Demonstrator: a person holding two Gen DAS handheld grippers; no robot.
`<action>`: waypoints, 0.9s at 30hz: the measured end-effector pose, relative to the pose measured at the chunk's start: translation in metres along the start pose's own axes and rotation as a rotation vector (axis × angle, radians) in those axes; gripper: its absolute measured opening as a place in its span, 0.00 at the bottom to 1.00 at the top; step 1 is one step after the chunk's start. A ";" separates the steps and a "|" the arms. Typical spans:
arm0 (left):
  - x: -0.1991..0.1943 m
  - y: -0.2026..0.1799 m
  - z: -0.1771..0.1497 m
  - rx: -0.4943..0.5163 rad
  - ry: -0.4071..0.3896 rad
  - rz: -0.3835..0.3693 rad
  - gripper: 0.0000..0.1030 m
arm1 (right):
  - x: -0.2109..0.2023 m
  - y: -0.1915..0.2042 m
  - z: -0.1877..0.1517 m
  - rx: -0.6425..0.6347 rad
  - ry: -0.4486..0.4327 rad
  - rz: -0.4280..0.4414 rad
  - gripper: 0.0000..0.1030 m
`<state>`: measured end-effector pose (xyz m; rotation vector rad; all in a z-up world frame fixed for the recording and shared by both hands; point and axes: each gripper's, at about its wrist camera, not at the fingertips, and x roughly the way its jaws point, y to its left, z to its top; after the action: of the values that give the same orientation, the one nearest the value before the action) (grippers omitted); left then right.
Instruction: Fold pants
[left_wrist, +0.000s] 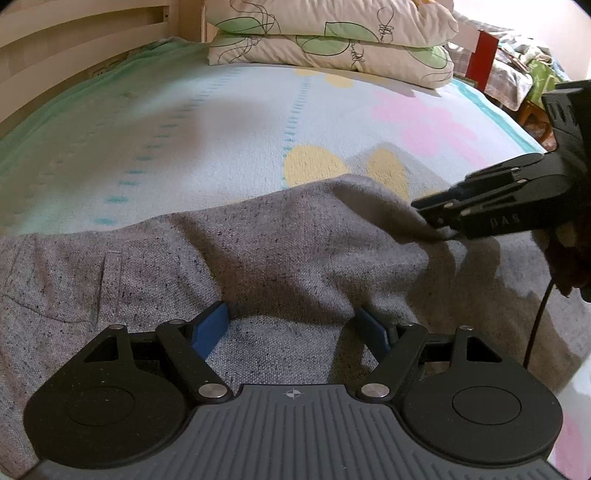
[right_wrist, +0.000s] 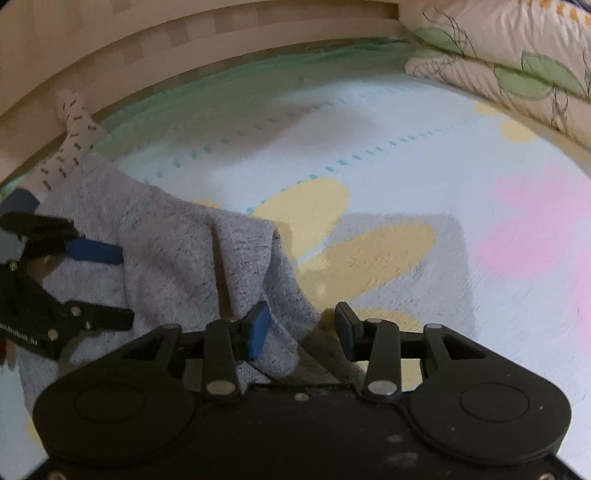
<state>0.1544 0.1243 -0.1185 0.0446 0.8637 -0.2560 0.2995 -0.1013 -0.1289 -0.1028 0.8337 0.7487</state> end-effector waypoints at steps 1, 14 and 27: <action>0.000 0.000 0.000 -0.001 -0.001 0.000 0.73 | -0.001 -0.001 0.000 0.013 0.006 0.020 0.05; -0.002 0.008 0.000 -0.038 -0.003 -0.025 0.73 | 0.006 0.022 0.011 -0.114 -0.074 -0.240 0.12; -0.006 0.020 0.001 -0.104 -0.013 -0.047 0.73 | 0.017 0.072 0.032 -0.147 -0.118 -0.089 0.18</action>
<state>0.1563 0.1443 -0.1147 -0.0747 0.8647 -0.2548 0.2811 -0.0268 -0.1047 -0.2237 0.6569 0.7248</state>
